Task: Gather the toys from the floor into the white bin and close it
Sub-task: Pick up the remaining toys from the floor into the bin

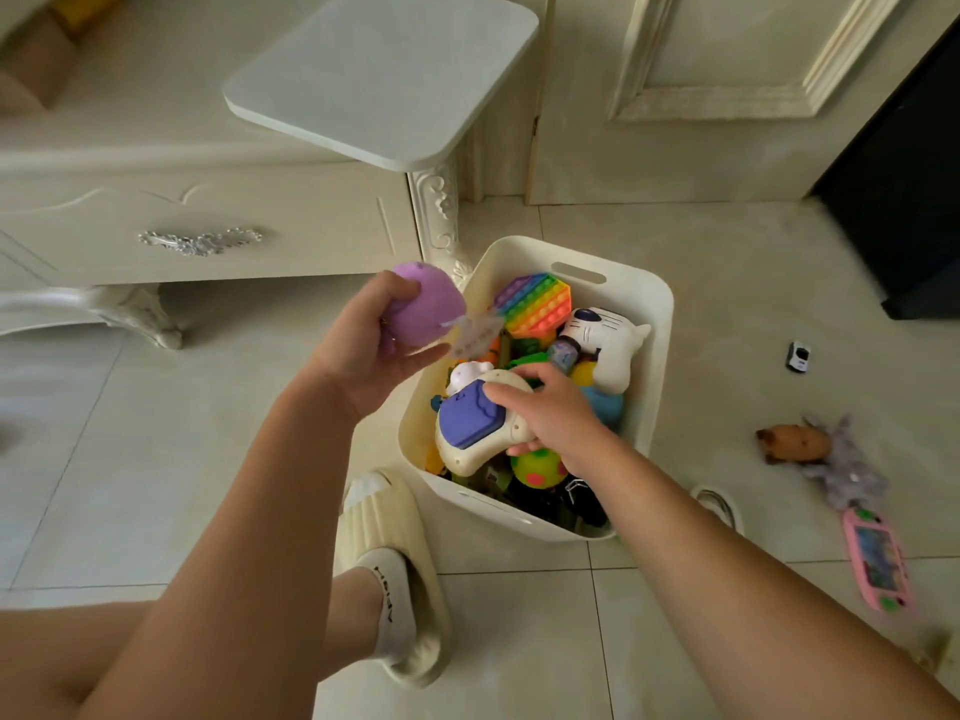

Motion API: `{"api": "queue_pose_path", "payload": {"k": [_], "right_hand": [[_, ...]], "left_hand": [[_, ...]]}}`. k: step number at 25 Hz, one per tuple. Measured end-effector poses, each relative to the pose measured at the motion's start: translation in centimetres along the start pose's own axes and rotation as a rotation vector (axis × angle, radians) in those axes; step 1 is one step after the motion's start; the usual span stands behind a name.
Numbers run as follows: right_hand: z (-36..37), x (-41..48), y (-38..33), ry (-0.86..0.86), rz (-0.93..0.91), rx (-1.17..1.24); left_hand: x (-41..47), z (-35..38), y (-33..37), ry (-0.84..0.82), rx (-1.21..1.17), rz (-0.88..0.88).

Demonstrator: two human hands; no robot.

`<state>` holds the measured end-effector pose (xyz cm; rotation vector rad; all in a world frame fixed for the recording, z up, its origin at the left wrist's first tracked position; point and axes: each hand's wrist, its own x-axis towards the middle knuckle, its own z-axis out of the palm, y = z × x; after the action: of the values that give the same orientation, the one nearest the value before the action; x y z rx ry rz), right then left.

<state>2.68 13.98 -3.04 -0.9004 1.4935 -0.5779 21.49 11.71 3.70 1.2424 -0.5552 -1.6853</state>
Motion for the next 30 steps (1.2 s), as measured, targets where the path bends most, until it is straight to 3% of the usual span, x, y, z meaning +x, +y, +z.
{"api": "queue_pose_path", "payload": {"k": [5,8,12,15,18,22,26,30], "right_hand": [[-3.7,2.2,-1.1,0.27,0.04,0.128],[-6.5,2.8,-1.3,0.227,0.05,0.017],[-6.4,2.5,-0.3,0.157,0.004,-0.128],[-6.1,2.2,0.7,0.134,-0.078,-0.288],[-6.1,2.2,1.0,0.15,-0.109,-0.38],[-5.8,1.9,1.1,0.264,-0.209,-0.674],[-3.6,1.2,2.7,0.191,-0.322,-0.878],[-3.1,1.3,2.2,0.442,-0.298,-1.062]], "left_hand": [[0.6,-0.9,-2.5,0.019,0.656,-0.17],[0.9,-0.7,-3.9,-0.029,0.925,-0.209],[1.0,0.6,-5.1,-0.211,1.293,-0.121],[1.5,0.7,-5.9,-0.122,1.567,-0.045],[0.9,1.6,-6.3,-0.132,1.935,-0.147],[0.4,2.0,-6.9,-0.074,1.919,-0.106],[0.7,2.8,-7.4,-0.105,1.878,0.026],[1.6,2.4,-8.3,-0.089,1.984,-0.065]]}}
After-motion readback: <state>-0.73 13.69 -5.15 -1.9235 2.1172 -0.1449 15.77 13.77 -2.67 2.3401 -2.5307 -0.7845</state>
